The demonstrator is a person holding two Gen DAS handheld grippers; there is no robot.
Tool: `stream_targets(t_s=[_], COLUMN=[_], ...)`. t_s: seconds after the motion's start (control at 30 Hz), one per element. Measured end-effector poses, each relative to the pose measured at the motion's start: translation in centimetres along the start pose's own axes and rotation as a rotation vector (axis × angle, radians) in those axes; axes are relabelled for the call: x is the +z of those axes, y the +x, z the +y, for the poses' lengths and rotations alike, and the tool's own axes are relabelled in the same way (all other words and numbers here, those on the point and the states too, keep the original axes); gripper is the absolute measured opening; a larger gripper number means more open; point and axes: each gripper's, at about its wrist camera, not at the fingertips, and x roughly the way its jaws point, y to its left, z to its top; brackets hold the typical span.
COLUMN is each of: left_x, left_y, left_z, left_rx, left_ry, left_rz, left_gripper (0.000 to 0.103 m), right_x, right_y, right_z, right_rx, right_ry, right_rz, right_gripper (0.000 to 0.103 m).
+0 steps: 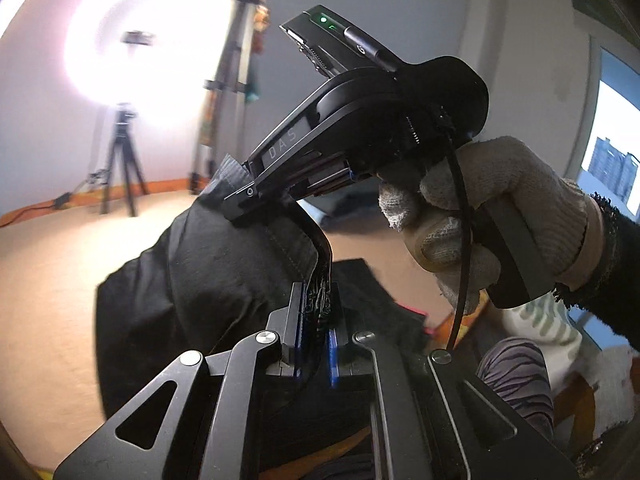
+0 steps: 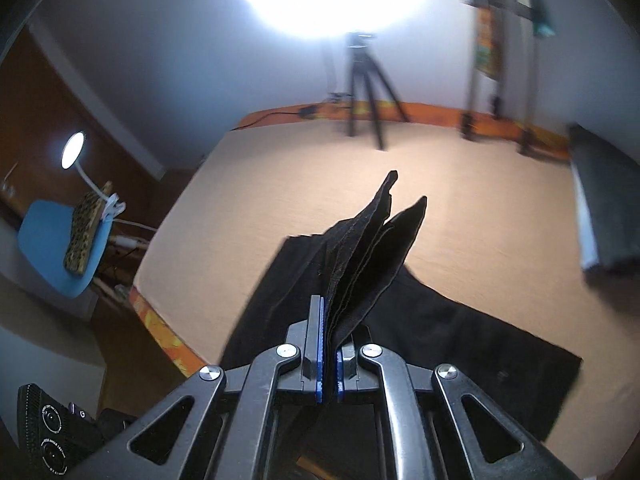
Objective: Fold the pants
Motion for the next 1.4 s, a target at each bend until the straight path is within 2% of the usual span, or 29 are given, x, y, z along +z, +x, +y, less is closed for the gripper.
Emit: stream_targets(t_s=[0.3, 0.43, 0.53, 0.6, 0.67, 0.8, 0.87, 1.0, 1.13, 1.33, 1.4], left_x=[-0.5, -0.9, -0.9, -1.0, -1.2, -2.1, -3.1, -5.2, -6.6, -7.1, -7.2], left_y=[6.5, 8.9, 8.8, 8.1, 6.0, 2.1, 0.2, -1.2, -1.4, -0.3, 0.4], left_z=[-4.2, -5.1, -4.1, -3.4, -1.5, 2.9, 6.3, 10.5, 11.7, 10.5, 10.1], left_rx=[-0.095, -0.121, -0.122, -0.109, -0.064, 0.067, 0.146, 0.255, 0.269, 0.273, 0.284], left_ry=[0.049, 0.037, -0.008, -0.021, -0.034, -0.062, -0.110, -0.178, -0.221, -0.166, -0.146], left_rz=[0.116, 0.186, 0.216, 0.222, 0.205, 0.178, 0.174, 0.192, 0.207, 0.225, 0.245], left_gripper=[0.007, 0.008, 0.012, 0.021, 0.033, 0.034, 0.034, 0.034, 0.034, 0.034, 0.034], right_x=[-3.2, -4.3, -4.8, -5.3, -5.8, -7.0, -7.8, -8.7, -9.4, -9.4, -9.4], right_y=[-0.3, 0.4, 1.3, 1.7, 2.0, 2.1, 2.0, 2.2, 2.5, 3.0, 3.1], right_z=[-8.4, -11.2, -12.8, -13.5, -14.0, -14.2, -14.7, -15.5, -16.1, -16.4, -16.2], right_rx=[-0.054, -0.065, -0.067, -0.062, -0.061, -0.058, -0.041, -0.043, -0.038, -0.118, -0.159], right_ry=[0.117, 0.160, 0.184, 0.200, 0.207, 0.207, 0.222, 0.238, 0.273, 0.244, 0.219], right_rz=[0.007, 0.023, 0.035, 0.036, 0.038, 0.035, 0.032, 0.038, 0.047, 0.067, 0.068], right_gripper=[0.002, 0.002, 0.002, 0.002, 0.002, 0.002, 0.002, 0.002, 0.002, 0.002, 0.007])
